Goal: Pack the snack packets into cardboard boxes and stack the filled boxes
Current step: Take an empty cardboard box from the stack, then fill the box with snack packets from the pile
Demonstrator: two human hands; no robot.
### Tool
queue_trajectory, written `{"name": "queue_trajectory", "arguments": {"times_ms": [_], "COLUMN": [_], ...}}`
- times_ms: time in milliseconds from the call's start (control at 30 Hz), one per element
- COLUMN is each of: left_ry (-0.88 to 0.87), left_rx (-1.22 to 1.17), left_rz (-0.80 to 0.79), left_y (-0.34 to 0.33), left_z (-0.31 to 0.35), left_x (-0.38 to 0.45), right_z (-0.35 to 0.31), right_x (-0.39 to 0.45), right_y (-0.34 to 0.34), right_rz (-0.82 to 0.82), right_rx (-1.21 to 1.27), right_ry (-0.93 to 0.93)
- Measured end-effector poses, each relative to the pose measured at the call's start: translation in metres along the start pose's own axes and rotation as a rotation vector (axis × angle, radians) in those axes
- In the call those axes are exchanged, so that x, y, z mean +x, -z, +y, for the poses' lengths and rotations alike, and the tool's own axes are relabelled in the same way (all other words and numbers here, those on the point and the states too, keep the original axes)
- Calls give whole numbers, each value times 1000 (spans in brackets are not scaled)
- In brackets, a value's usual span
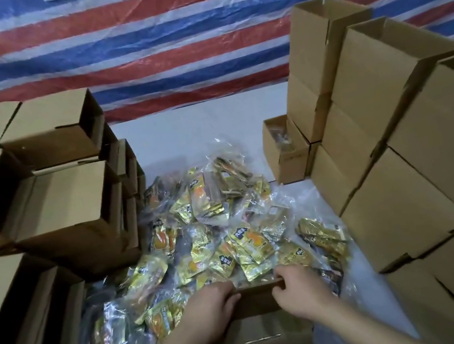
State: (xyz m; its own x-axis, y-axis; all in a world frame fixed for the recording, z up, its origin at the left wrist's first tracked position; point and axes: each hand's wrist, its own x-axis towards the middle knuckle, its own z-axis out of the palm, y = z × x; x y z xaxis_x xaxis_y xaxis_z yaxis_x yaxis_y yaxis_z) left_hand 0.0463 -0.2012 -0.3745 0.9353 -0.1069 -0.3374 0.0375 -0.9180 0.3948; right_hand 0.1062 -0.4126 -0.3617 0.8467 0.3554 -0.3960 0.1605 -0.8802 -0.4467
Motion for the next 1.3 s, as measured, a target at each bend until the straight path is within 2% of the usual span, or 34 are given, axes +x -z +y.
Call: {"name": "queue_trajectory", "arguments": {"times_ms": [233,433,700,900,1067,1167,1300], "left_ry": [73,41,88,219,318,327,296], "left_rx": [-119,-147,45,218,189,81,-116], "left_rz": [55,140,-70,-178,-201,-146,25], "left_y": [7,44,9,-33,-41,-36,-13], "left_z": [3,33,90,88,87,79,79], "left_x": [2,95,225,264,276,275,260], "right_z": [3,6,31,55,67,65,59], "right_x": [-2,7,41,54,60,62,68], "right_y": [3,16,33,56,65,64,67], "right_rz": [-54,-1,60,75,107,82,119], "right_rx": [47,146,261,323,325,348,406], "right_ry": [43,31,-94,-191,-217,-229,-238]}}
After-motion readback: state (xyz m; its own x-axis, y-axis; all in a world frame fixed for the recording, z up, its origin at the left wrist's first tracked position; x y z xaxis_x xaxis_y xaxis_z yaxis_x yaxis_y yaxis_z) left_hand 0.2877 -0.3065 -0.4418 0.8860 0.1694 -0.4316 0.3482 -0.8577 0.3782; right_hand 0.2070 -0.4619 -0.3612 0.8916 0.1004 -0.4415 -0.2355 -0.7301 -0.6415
